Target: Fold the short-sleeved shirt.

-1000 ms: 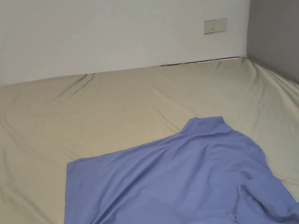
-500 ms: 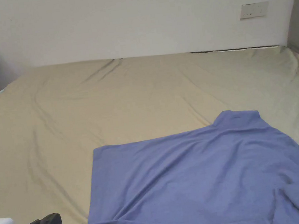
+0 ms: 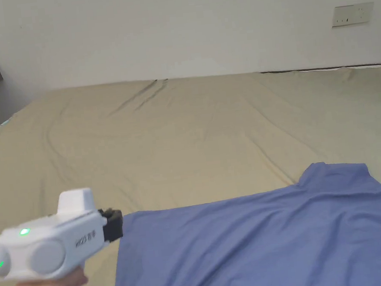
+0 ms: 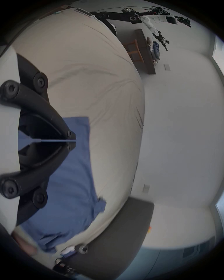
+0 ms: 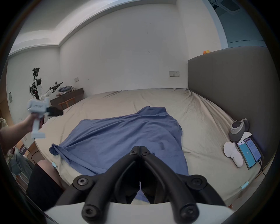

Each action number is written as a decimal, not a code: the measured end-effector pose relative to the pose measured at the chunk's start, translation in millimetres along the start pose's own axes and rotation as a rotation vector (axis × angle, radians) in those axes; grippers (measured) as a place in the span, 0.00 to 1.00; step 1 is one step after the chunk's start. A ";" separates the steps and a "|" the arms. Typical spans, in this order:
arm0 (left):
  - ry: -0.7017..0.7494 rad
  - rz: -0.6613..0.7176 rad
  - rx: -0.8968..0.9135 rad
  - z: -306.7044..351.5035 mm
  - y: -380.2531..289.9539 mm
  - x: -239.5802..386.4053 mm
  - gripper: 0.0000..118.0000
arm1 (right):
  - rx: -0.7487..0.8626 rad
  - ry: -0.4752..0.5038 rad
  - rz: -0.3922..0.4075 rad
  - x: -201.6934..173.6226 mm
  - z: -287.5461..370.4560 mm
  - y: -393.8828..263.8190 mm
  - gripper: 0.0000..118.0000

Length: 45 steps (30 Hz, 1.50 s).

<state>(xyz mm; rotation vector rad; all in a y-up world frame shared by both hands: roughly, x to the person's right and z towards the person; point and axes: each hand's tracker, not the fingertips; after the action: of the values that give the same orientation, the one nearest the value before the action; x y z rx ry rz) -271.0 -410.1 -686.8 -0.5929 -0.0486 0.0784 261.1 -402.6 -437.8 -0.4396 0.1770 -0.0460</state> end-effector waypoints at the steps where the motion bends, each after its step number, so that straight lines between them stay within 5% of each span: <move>1: 0.015 0.003 -0.049 -33.5 7.7 -6.8 0.13 | -0.011 0.001 -0.005 0.2 -6.2 1.5 0.00; 4: 0.096 0.089 -0.158 -108.5 12.5 -22.3 0.82 | -0.034 -0.002 -0.004 9.2 -24.3 1.1 0.00; 5: 0.100 0.109 -0.178 -124.3 10.8 -26.3 0.87 | -0.037 -0.005 0.000 10.4 -28.2 2.7 0.00; 8: 0.153 0.104 -0.238 -163.6 0.5 -29.3 0.81 | -0.055 -0.009 -0.006 21.2 -38.4 2.9 0.00; 10: 0.156 0.159 -0.302 -172.8 -15.4 -25.7 0.56 | -0.066 -0.017 0.004 28.0 -45.4 -0.5 0.00; 12: 0.205 0.047 -0.162 -160.9 -17.3 -9.0 0.53 | -0.089 -0.041 0.018 34.8 -53.2 -1.4 0.00; 14: 0.132 0.051 -0.206 -154.9 -21.3 -1.6 0.13 | -0.098 -0.036 0.013 40.1 -59.4 -1.8 0.00; 15: 0.093 0.056 -0.196 -149.1 -21.7 2.4 0.03 | -0.100 -0.033 0.010 43.4 -63.8 -1.5 0.00; 22: 0.040 0.069 -0.078 -102.2 -5.9 10.5 0.02 | -0.119 -0.044 0.069 75.6 -131.5 35.4 0.03; 23: 0.019 0.090 -0.060 -95.3 -3.1 9.2 0.02 | -0.143 -0.054 0.108 83.2 -153.5 46.1 0.14; 24: 0.007 0.104 -0.061 -89.8 -1.3 8.5 0.02 | -0.146 -0.084 0.135 90.3 -178.3 56.3 0.34; 25: 0.005 0.108 -0.058 -88.3 0.3 7.4 0.02 | -0.148 -0.098 0.151 97.4 -202.9 65.7 0.66; 26: 0.007 0.100 -0.060 -87.1 0.7 8.1 0.02 | -0.199 -0.082 0.162 106.1 -236.9 77.0 0.82; 27: 0.004 0.088 -0.053 -84.6 -0.1 9.7 0.02 | -0.303 -0.080 0.098 115.7 -266.2 79.3 0.82; 29: 0.002 0.053 -0.053 -82.4 -1.1 15.4 0.02 | -0.270 -0.132 0.099 135.2 -320.4 93.9 0.89; 31: -0.007 0.064 -0.059 -81.2 -2.2 15.7 0.02 | -0.283 -0.229 0.021 152.7 -366.0 100.2 0.88; 34: -0.037 0.097 -0.073 -83.7 -3.3 15.4 0.02 | -0.361 -0.220 -0.138 176.1 -413.6 96.4 0.88; 37: -0.037 0.075 -0.095 -87.0 -6.4 17.0 0.02 | -0.393 -0.230 -0.143 183.1 -437.2 88.5 0.82; 40: -0.045 0.066 -0.115 -87.1 -8.1 19.5 0.02 | -0.384 -0.237 -0.076 168.0 -431.8 80.7 0.58; 42: -0.048 0.048 -0.119 -87.9 -8.9 21.3 0.02 | -0.380 -0.137 -0.029 154.4 -422.9 80.3 0.24; 43: -0.044 0.044 -0.115 -86.1 -9.0 23.1 0.02 | -0.370 -0.180 0.026 146.6 -415.9 80.1 0.09; 45: -0.039 0.040 -0.100 -80.4 -8.0 25.1 0.02 | -0.424 -0.073 0.051 140.0 -401.9 73.5 0.05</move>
<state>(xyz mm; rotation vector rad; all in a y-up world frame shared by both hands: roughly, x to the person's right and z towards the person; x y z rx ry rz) -240.1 -459.2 -748.3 -0.6922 -0.0786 0.1271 326.8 -516.1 -849.4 -0.8579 0.1258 0.0592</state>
